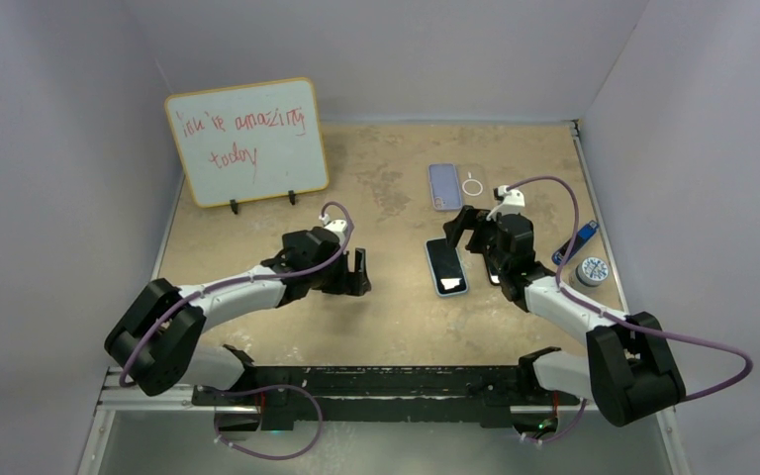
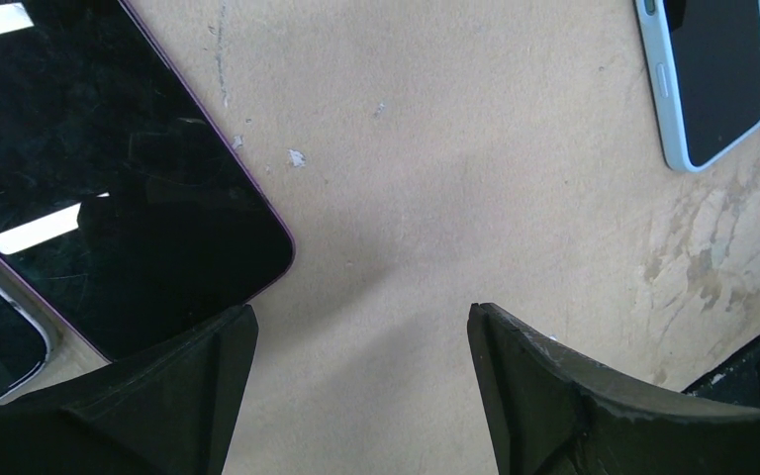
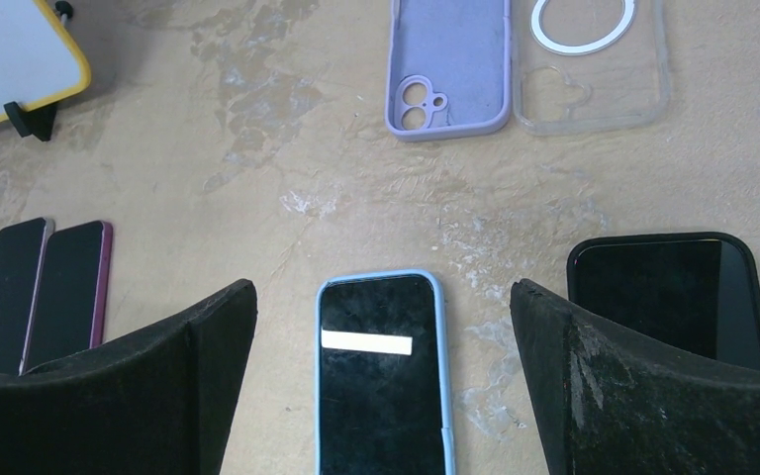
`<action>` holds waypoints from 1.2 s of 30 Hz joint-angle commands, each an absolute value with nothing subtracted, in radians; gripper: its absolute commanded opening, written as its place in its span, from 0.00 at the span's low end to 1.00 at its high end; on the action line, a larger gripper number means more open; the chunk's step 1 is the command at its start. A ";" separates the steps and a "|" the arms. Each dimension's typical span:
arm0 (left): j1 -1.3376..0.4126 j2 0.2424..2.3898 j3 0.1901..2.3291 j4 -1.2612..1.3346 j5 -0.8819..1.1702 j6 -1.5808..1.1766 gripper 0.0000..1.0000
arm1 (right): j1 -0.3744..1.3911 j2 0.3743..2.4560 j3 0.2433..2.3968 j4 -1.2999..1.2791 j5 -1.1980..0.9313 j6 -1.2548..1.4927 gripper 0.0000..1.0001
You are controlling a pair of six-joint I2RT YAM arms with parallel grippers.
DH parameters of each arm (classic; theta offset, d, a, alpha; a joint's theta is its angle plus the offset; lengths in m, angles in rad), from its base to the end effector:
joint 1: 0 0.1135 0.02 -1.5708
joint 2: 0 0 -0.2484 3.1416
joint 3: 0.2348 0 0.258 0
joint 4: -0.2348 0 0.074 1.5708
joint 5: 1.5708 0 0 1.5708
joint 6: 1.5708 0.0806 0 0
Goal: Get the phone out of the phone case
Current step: Pick up the phone at the center of the board.
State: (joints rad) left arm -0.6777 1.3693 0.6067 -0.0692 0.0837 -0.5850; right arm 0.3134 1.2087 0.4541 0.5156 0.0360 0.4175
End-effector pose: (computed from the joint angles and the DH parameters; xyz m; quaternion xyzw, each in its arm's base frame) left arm 0.2272 -0.1915 0.1129 0.0583 0.9300 -0.2445 0.2682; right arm 0.2921 0.0916 0.1811 0.0520 0.7846 0.2075 0.5819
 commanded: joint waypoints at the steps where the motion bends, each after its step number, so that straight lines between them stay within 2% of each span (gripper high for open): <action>1: -0.683 1.384 0.603 -0.039 0.016 -0.569 0.82 | 0.316 1.196 0.454 0.547 0.053 0.410 0.99; 13: -0.683 1.454 0.612 0.021 -0.044 -0.571 0.82 | 0.317 1.209 0.473 0.522 0.025 0.397 0.99; 20: -0.683 1.438 0.611 0.010 -0.049 -0.576 0.82 | 0.335 1.292 0.540 0.449 -0.037 0.366 0.99; 27: -0.683 1.355 0.599 0.037 -0.010 -0.584 0.83 | 0.389 1.424 0.659 0.284 -0.038 0.321 0.99; 36: -0.683 1.149 0.580 0.055 -0.021 -0.555 0.85 | 0.443 1.488 0.765 0.037 0.086 0.283 0.99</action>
